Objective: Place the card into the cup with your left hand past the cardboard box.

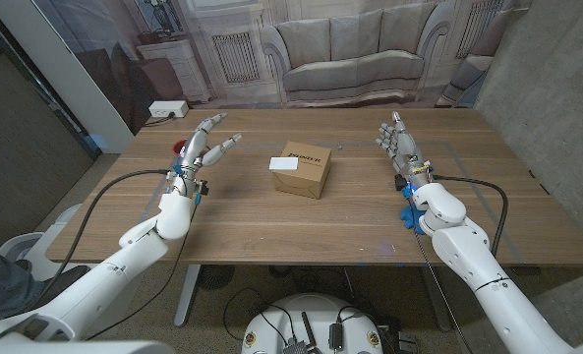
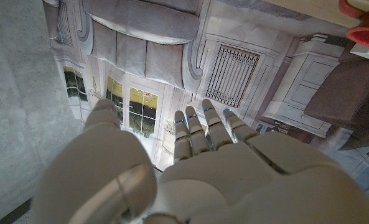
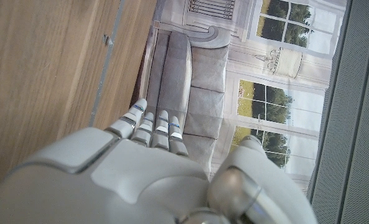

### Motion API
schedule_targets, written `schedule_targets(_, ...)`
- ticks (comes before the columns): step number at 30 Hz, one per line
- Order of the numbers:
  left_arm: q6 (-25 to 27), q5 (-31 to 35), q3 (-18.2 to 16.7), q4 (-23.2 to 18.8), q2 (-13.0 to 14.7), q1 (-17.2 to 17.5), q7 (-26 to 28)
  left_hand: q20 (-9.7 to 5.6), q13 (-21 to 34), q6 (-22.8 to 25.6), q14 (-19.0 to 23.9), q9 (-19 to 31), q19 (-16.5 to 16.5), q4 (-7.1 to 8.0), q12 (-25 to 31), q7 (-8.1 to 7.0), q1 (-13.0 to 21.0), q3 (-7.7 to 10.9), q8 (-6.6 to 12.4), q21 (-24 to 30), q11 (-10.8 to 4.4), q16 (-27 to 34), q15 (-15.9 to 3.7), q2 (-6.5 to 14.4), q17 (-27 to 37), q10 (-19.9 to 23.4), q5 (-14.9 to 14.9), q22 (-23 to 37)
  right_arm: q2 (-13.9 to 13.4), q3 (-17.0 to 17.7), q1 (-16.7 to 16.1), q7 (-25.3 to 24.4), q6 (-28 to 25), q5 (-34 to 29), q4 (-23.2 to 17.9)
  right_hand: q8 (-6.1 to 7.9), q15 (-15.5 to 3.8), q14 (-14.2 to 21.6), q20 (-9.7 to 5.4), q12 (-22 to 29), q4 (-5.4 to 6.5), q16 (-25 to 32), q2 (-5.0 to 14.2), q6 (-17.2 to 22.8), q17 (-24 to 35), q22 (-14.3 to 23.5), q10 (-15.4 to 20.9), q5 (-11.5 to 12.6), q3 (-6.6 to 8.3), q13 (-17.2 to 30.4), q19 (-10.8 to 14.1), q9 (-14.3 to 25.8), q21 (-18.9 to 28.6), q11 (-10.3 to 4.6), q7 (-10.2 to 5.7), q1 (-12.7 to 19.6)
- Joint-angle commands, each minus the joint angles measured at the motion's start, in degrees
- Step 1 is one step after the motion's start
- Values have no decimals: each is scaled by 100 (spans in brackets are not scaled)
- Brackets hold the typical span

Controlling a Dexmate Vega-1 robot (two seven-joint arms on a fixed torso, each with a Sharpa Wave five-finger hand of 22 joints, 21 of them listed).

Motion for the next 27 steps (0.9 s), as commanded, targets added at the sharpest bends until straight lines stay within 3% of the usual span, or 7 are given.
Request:
schedule_targets(1,424,470,146,-188,165,5,391,-201,20,90,70,26,56,-60,11,-19,83,11,30,41,-8,-14,-472,12,8,84,-1,11,35,-26,24,-27,19,-15,46,25,3,44,-55,38,-5,36,20,76,14,21,56,-5,7,14,68,18,-22,-13,-13,5)
schedule_targets(15,1025,906,284,-538,374,54,619,-199,19,314,152,24,76,-181,-9,-91,275,34,52,20,-79,-38,-558,-57,3,219,-2,9,60,-39,54,-7,70,-6,114,24,13,60,-59,38,-11,37,25,82,14,22,68,-8,1,14,99,18,-32,-8,-10,8)
schedule_targets(27,1502,935,245,-1010,616,261,456,-207,19,336,180,23,82,-216,-29,-105,335,32,23,11,-84,-54,-559,-94,4,266,-2,9,61,-21,73,43,67,34,139,23,3,66,-60,39,-15,36,29,85,14,23,78,-9,-3,14,106,19,-43,4,-8,11)
